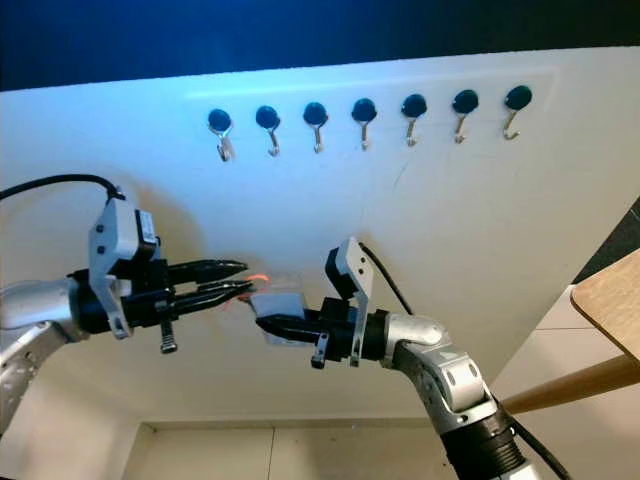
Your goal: Hang keys on a hook
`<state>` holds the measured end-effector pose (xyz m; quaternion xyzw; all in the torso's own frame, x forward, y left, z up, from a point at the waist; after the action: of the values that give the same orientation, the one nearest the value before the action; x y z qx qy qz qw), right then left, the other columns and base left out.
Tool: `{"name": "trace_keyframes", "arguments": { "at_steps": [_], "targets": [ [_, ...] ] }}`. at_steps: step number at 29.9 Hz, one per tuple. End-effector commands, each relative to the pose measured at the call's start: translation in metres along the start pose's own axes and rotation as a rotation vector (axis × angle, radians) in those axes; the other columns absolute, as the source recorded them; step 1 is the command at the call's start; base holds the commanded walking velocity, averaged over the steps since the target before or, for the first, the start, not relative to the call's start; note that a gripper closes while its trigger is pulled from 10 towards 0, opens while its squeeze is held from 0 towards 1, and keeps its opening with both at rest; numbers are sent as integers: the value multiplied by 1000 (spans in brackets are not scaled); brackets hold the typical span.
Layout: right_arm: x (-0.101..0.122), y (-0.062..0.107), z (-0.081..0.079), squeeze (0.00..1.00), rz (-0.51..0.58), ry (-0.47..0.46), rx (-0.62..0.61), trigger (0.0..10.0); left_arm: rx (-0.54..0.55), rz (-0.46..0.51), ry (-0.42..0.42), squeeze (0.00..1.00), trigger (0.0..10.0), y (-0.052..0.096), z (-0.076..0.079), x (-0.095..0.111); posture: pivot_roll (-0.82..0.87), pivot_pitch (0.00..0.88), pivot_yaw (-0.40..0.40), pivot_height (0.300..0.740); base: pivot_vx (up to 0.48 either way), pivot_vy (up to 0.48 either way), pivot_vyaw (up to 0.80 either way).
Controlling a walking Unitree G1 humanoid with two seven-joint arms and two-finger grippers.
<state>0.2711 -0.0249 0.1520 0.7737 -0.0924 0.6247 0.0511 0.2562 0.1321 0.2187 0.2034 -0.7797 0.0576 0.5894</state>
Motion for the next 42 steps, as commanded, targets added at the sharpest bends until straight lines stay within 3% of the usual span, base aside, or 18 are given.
{"name": "trace_keyframes", "arguments": {
  "at_steps": [1,2,3,4,5,23,36,37,38,39,42],
  "targets": [
    [-2,-2,-3,0,2,1,8,0,0,-52,0,0,10000,6,-2,-5,-84,71,83,740,0,0,0],
    [-2,-2,-3,0,2,1,8,0,2,-52,4,0,8588,6,-2,-5,-84,71,83,740,0,0,0],
    [-2,-2,-3,0,2,2,9,0,1,-53,7,0,2627,7,-2,-5,-84,71,83,740,0,0,0],
    [-2,-2,-3,0,2,2,9,0,1,-53,7,0,2627,7,-2,-5,-84,71,83,740,0,0,0],
    [-2,-2,-3,0,2,2,9,0,3,-51,9,0,0,7,-2,-5,-84,71,83,740,0,0,0],
    [-4,-4,-3,0,-9,6,19,0,100,55,-4,0,0,5,-17,8,-85,54,79,740,0,0,0],
    [-8,-5,-5,0,-31,27,18,0,89,112,7,0,0,-2,-14,13,-85,62,78,740,0,0,0],
    [-9,-5,-3,0,-33,34,5,9373,88,114,8,0,0,-3,-14,13,-85,62,78,740,0,0,0],
    [-9,-5,-3,0,-33,34,5,9373,88,114,8,0,0,-3,-14,13,-85,62,78,740,0,0,0],
    [-8,-5,-2,0,-32,36,-5,10000,85,115,10,0,0,-3,-13,13,-88,67,77,740,0,0,0],
    [-5,-4,1,0,-10,29,-17,10000,82,119,14,0,0,-5,-12,13,-88,67,77,740,0,0,0]
  ]
}}
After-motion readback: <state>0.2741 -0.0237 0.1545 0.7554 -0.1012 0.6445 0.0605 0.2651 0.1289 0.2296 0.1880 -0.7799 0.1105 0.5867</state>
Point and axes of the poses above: a point about 5 cm out from each wrist's last joint towards the gripper, its own y axis pointing back from the gripper into the wrist, its own x axis along the axis of the wrist's last joint, z = x × y, the point moved 5 cm from there along -y, pointing out of the wrist towards the gripper, and after that the axes turned 2 degrees about -y, right-handed, at the moved point
